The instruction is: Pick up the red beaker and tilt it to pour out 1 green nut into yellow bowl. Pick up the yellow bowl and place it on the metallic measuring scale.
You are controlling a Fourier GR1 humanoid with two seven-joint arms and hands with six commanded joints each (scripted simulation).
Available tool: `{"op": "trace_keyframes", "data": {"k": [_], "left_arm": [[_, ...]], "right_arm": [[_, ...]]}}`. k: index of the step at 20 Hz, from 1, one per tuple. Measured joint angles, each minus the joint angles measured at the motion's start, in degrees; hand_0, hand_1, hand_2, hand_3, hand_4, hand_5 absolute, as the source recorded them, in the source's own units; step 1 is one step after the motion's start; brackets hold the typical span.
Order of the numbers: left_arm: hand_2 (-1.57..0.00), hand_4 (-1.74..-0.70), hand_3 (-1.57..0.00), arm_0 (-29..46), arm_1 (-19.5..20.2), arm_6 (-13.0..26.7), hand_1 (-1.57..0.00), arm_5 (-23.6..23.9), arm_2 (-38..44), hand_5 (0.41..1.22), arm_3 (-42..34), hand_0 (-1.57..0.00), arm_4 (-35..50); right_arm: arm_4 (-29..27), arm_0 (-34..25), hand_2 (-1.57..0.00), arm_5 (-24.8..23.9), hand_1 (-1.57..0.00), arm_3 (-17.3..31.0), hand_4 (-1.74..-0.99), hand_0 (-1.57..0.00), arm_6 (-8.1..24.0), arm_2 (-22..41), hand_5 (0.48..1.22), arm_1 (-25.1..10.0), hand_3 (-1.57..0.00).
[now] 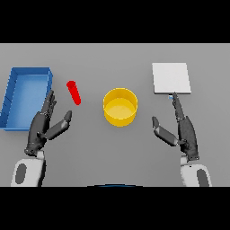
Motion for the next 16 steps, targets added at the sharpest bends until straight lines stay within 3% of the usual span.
{"op": "trace_keyframes", "data": {"k": [3, 6, 8, 10, 16], "left_arm": [[0.00, -1.23, 0.00, -0.78, 0.55, 2.78, 0.00, -0.01, -0.85, 0.662, -0.58, 0.00, -1.30], [0.00, -1.28, 0.00, -0.93, 0.11, 2.60, 0.00, -0.29, -2.19, 0.691, 0.47, 0.00, -2.68], [0.00, -1.33, 0.00, -5.21, 0.09, 3.99, 0.00, -0.64, -0.62, 0.713, 4.58, 0.00, -1.43], [0.00, -1.37, 0.00, -7.45, 0.01, 2.52, 0.00, -0.92, 0.32, 0.732, 8.53, 0.00, -1.08], [0.00, -1.36, 0.00, -15.29, 0.08, 1.05, 0.00, 0.51, 2.33, 0.726, 19.06, 0.00, -2.71]], "right_arm": [[0.90, 0.40, 0.00, 0.00, 0.00, -0.78, -1.245, 0.00, 1.42, 0.54, 0.681, -0.13, 0.00], [-0.22, 0.06, 0.00, 0.94, 0.00, -1.01, -1.265, 0.00, 1.89, 0.40, 0.680, -0.17, 0.00], [-1.58, 0.36, 0.00, 1.87, 0.00, -1.49, -1.280, 0.00, 1.03, 0.61, 0.679, 0.40, 0.00], [-2.11, 1.19, 0.00, 1.98, 0.00, -1.44, -1.296, 0.00, 0.45, 0.15, 0.677, 0.15, 0.00], [-3.22, 0.34, 0.00, 2.08, 0.00, -1.52, -1.331, 0.00, 1.40, -0.46, 0.686, 0.41, 0.00]]}}
